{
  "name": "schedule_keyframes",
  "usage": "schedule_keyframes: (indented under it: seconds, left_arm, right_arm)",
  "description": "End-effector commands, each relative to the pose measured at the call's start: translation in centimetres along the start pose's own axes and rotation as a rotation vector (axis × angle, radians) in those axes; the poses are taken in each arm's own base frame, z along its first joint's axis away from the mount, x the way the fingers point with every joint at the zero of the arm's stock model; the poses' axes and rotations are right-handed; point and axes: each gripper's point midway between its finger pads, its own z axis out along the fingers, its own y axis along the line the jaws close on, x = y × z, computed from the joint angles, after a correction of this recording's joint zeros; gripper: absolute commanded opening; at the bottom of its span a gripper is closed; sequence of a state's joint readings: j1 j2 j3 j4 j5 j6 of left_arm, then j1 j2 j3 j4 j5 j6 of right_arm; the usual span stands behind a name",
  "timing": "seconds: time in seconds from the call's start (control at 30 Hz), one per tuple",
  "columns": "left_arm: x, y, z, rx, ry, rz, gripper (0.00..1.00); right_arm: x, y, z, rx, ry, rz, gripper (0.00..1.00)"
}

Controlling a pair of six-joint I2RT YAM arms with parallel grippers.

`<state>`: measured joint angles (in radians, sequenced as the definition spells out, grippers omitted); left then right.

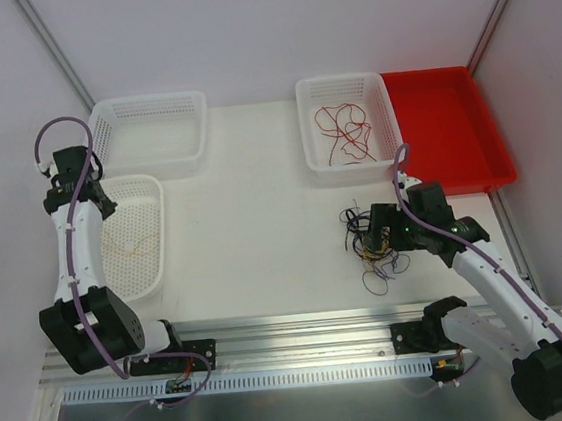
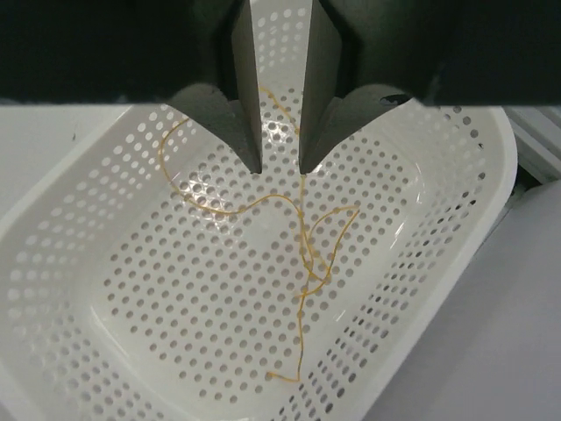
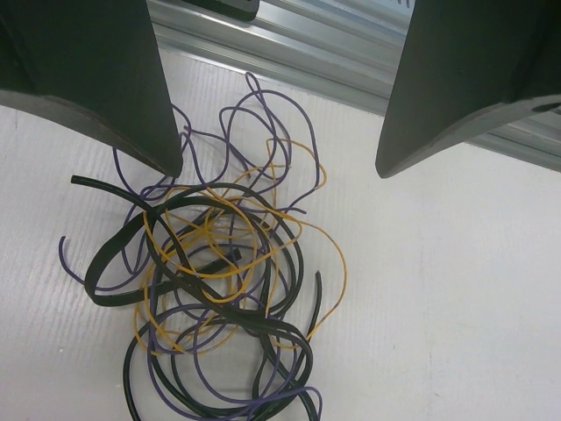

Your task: Untangle the cables

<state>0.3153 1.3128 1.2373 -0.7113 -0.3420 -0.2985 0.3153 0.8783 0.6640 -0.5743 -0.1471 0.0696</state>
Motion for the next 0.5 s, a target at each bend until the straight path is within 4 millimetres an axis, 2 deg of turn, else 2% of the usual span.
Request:
schedule_keyframes:
  seconds: [0.0,0.1,0.13,0.2,0.27,0.37,0.47]
  left_arm:
    - [1.2,-1.5,1.1,0.066,0.046,-0.018,0.25]
    - [1.9,-2.3,0.8,0.123,0.068,-0.019,0.5]
    - [2.1,-2.7,0.4,0.151,0.072,-0.019,0.63]
    - [2.0,-2.9,-0.5,0.187,0.056,-0.023,0.71]
    - [2.5,-3.5,-1.3,0.244,0.061,-0.026,0.85]
    - [2.9,-4.5,-3.4,0.347,0.045,-0.04,0.97]
    - [4.2,-6.4,-6.0,0.517,0.07,-0.058,0.99]
  right_arm:
    - [-0.8,0.7,-0.6,-0.021,-0.012,-0.022,0.97]
    - [-0.8,0.5,-0.4,-0.008,-0.009,-0.022,0.97]
    - [-0.7,0.3,-0.2,0.005,-0.001,-0.021,0.97]
    - [-0.9,0.1,0.0,0.018,0.001,-0.019,0.97]
    - [-0.9,-0.4,0.4,0.051,0.005,-0.004,0.97]
    - [-1.1,-1.3,1.1,0.104,0.005,0.017,0.97]
    - [-1.1,-1.6,2.4,0.117,0.025,0.027,0.97]
